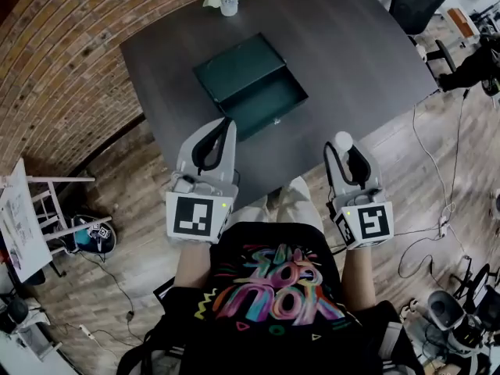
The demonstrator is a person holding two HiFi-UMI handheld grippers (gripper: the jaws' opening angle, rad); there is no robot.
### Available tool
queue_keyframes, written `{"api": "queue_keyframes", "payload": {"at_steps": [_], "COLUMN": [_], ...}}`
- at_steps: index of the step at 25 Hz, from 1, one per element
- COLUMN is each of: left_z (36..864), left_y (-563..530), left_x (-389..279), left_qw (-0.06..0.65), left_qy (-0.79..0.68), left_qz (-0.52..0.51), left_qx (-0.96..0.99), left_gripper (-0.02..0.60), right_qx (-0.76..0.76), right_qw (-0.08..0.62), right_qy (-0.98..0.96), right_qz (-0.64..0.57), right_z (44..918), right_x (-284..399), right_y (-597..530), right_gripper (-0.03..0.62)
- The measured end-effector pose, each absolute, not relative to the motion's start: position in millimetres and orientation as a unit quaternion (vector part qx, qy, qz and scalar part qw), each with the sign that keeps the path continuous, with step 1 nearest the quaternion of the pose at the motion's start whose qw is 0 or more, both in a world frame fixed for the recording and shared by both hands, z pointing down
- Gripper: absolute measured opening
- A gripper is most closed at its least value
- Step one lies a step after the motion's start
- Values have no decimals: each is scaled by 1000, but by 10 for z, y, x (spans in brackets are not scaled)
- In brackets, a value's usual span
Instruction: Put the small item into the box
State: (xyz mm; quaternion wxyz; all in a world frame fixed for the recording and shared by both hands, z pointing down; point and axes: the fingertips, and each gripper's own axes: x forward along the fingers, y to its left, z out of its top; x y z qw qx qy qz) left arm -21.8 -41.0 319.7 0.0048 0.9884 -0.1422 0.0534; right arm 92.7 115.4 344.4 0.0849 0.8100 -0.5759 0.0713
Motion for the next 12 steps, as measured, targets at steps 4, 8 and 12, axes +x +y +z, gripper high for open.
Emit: {"api": "queue_keyframes", "payload": {"at_steps": [4, 8, 12], "left_z": [3220, 3230, 3220], "left_y": [-549, -802, -998], "left_x": [-120, 3, 104], "left_qw": [10, 12, 14], "left_qy": [-174, -225, -271], "left_qz": [57, 56, 56], "left_qx": [983, 973, 961], "left_gripper": [2, 2, 2], "right_qx": [790, 757, 719], "right_qw": [85, 89, 96], "right_qy": [-603, -643, -685], "right_qz": [72, 69, 66], "right_z": [3475, 3498, 3508], "right_x": [1131, 1391, 1573], "right_y": [906, 556, 213], "right_gripper": [135, 135, 135]}}
